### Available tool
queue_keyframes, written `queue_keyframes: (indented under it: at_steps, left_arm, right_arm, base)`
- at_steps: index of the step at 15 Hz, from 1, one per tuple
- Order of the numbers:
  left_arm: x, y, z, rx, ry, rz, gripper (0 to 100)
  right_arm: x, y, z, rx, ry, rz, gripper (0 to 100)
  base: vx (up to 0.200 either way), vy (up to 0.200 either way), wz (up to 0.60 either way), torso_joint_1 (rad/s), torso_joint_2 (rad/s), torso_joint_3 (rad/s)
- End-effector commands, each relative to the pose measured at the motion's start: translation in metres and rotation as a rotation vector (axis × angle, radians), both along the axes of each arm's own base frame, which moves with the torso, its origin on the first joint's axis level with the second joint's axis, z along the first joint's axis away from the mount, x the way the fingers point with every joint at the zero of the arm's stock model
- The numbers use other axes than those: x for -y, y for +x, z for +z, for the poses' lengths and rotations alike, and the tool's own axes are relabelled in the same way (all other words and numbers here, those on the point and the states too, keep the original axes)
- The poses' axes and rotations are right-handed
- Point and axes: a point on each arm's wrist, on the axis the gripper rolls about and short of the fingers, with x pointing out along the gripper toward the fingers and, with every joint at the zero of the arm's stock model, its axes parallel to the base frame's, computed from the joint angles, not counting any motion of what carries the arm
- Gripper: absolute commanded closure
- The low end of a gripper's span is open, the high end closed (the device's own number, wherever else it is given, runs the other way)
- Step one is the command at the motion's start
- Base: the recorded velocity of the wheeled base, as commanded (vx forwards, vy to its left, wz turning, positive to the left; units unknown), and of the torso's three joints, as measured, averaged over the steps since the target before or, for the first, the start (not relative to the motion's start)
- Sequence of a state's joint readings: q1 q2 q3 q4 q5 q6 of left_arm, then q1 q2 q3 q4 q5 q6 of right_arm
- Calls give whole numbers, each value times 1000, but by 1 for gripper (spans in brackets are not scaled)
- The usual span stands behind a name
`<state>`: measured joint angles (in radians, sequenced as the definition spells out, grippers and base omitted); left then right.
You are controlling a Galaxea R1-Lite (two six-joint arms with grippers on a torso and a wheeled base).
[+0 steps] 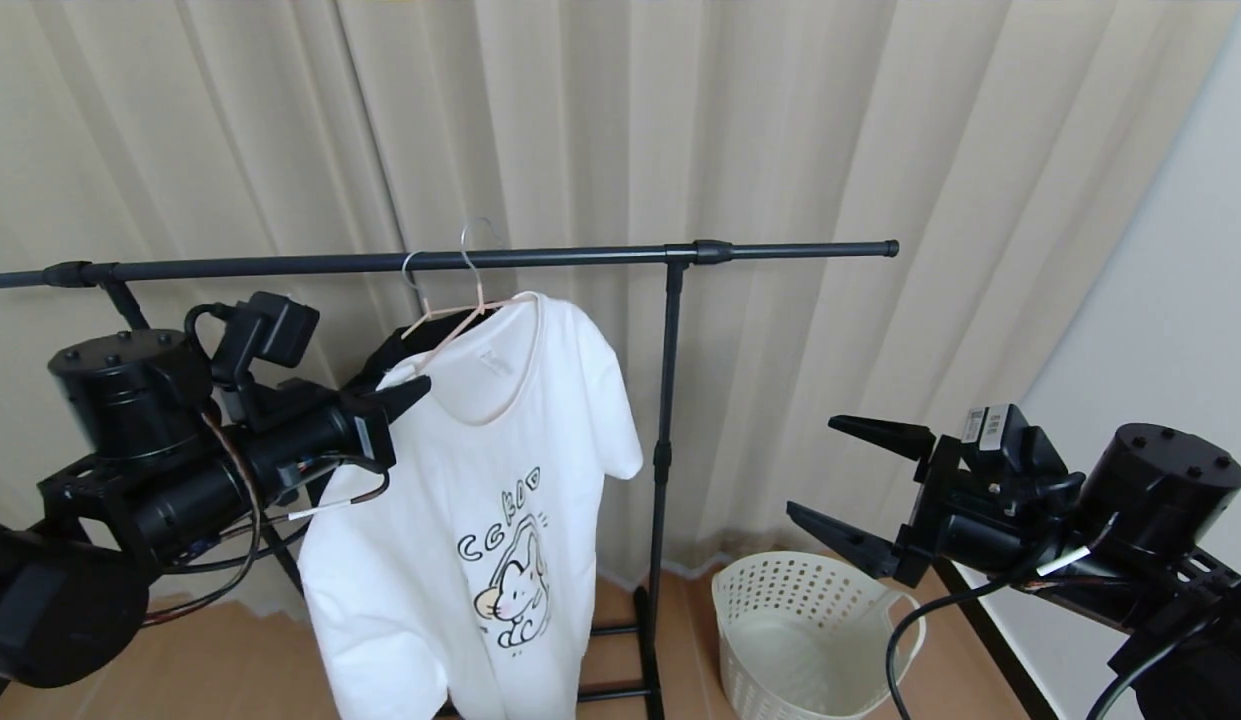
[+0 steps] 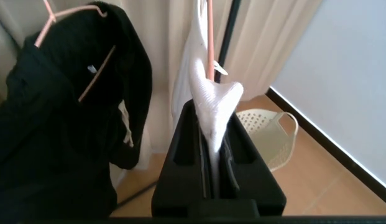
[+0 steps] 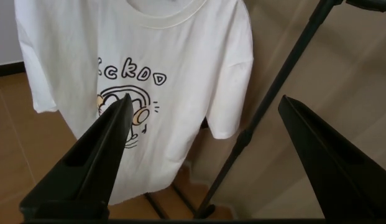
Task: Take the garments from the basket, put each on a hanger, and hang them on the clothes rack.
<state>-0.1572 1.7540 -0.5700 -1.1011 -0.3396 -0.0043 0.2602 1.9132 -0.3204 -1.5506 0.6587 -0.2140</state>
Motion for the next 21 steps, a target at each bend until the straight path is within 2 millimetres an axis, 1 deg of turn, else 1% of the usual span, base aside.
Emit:
queue_keyframes:
  at_steps: [1, 3, 8, 9, 11, 19, 21]
  left_arm:
    - [5, 27, -26, -7, -13, 10, 100]
    - [7, 38, -32, 11, -16, 9, 100]
    - [11, 59, -36, 36, -25, 29, 100]
    - [11, 60, -37, 33, -27, 29, 100]
    - [14, 72, -39, 34, -49, 39, 100]
    - [18, 100, -49, 63, -107, 44, 100]
    - [19, 109, -54, 65, -118, 45, 100]
  right_arm:
    - [0, 0, -1, 0, -2, 2, 0]
    - [0, 0, -1, -2, -1, 0, 0]
    - [0, 0, -1, -3, -1, 0, 0]
    - [0, 0, -1, -3, -1, 0, 0]
    - [0, 1, -1, -3, -1, -2, 0]
    - [0, 1, -2, -6, -4, -6, 0]
    - [0, 0, -2, -8, -4, -6, 0]
  base:
    - [0, 0, 0, 0, 0, 0]
    - [0, 0, 0, 0, 0, 0]
    - [0, 0, 0, 0, 0, 0]
    - [0, 0, 0, 0, 0, 0]
    - [0, 0, 0, 0, 0, 0]
    - [0, 0, 0, 0, 0, 0]
    - [0, 0, 0, 0, 0, 0]
